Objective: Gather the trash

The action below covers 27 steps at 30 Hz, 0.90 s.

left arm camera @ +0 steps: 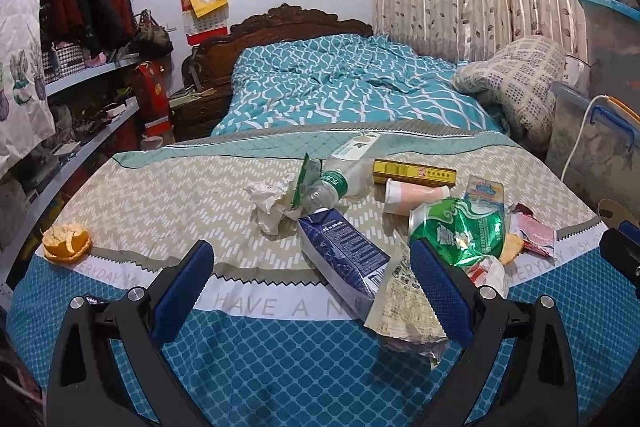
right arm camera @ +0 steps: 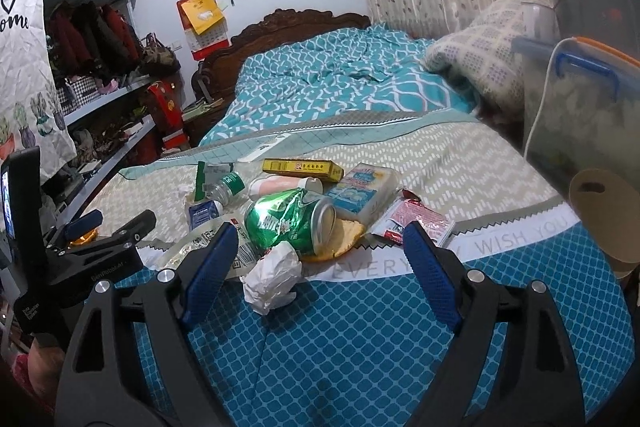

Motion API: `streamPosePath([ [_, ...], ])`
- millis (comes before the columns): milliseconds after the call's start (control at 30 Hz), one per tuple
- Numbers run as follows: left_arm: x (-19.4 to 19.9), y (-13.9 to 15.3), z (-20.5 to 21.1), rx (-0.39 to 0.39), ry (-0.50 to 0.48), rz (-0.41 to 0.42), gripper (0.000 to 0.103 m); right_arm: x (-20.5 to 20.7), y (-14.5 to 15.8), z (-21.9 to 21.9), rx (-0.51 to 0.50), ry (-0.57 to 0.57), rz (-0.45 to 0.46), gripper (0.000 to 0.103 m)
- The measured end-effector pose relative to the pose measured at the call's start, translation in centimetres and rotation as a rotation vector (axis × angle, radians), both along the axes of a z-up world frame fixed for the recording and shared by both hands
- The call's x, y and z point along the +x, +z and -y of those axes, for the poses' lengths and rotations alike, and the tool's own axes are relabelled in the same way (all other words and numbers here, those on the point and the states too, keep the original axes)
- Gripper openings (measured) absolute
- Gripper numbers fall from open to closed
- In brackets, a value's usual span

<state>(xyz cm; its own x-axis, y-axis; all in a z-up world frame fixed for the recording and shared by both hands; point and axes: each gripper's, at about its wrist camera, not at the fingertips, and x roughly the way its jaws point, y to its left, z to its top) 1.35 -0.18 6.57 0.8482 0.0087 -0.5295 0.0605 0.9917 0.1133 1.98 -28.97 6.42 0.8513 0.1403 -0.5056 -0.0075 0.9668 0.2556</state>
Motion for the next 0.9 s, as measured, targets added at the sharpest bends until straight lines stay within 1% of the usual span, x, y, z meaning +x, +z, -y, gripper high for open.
streamPosePath([
  [167, -0.2, -0.5, 0.3, 0.033, 0.006, 0.017, 0.094, 0.0, -0.1, 0.0, -0.007, 0.001, -0.004, 0.084],
  [333, 0.0, -0.9, -0.1, 0.018, -0.001, 0.005, 0.094, 0.1, -0.5, 0.3, -0.002, -0.001, -0.016, 0.084],
  [467, 0.3, -1.1, -0.7, -0.03, -0.039, -0.028, 0.094, 0.2, -0.8, 0.7, 0.001, -0.006, -0.026, 0.084],
  [600, 0.5, -1.3, -1.6, -0.073, -0.047, -0.05, 0.094, 0.5, -1.3, 1.5, 0.004, -0.024, -0.047, 0.084],
  [667, 0.6, -1.3, -1.6, -0.1, -0.069, -0.065, 0.094, 0.7, -1.8, 2.0, 0.006, -0.033, -0.058, 0.083],
  [700, 0.6, -1.3, -1.5, -0.107, -0.082, -0.07, 0.094, 0.8, -2.0, 2.2, 0.009, -0.035, -0.066, 0.082],
  [733, 0.5, -1.3, -1.1, -0.111, -0.103, -0.074, 0.093, 0.9, -2.3, 2.4, 0.013, -0.036, -0.074, 0.078],
  [767, 0.5, -1.3, -0.7, -0.113, -0.122, -0.078, 0.09, 1.0, -2.6, 2.6, 0.02, -0.036, -0.085, 0.076],
  [833, 0.3, -1.3, 0.4, -0.12, -0.175, -0.087, 0.086, 1.5, -3.4, 3.2, 0.039, -0.034, -0.116, 0.067],
  [900, 0.0, -1.3, 1.8, -0.117, -0.238, -0.094, 0.082, 2.0, -4.0, 3.7, 0.041, -0.031, -0.137, 0.064],
])
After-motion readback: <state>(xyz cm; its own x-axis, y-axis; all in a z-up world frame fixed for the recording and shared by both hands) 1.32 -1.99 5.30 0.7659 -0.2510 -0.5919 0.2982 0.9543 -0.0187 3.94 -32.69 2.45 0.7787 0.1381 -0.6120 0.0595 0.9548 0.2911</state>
